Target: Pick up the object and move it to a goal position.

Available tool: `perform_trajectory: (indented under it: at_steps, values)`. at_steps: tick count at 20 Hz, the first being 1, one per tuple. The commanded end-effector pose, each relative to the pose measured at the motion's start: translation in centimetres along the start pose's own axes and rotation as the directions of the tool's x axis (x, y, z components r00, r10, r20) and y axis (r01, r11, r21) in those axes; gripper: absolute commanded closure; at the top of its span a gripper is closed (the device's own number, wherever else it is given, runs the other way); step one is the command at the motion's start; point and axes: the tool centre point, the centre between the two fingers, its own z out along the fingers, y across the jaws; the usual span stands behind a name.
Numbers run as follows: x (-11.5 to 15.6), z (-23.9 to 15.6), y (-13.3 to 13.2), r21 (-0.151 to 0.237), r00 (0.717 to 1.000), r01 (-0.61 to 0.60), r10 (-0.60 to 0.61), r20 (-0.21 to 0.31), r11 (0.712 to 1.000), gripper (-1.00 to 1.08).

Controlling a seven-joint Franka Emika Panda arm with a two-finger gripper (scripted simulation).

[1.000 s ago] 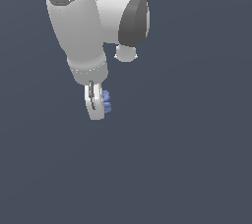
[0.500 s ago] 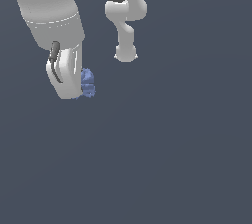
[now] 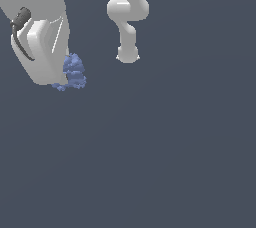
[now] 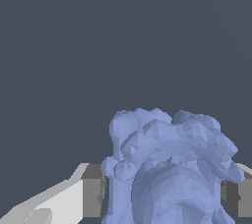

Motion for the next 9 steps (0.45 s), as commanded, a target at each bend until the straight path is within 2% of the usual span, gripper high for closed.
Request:
perform_trajectory:
  at_steps: [1, 9]
  values:
    - [0.25, -0.65, -0.06, -0.001, 1.000, 0.001, -0.001, 0.000, 1.000, 1.08]
    - [0.55, -1.34, -0.17, 0.000, 1.000, 0.001, -0.001, 0.001, 1.000, 1.08]
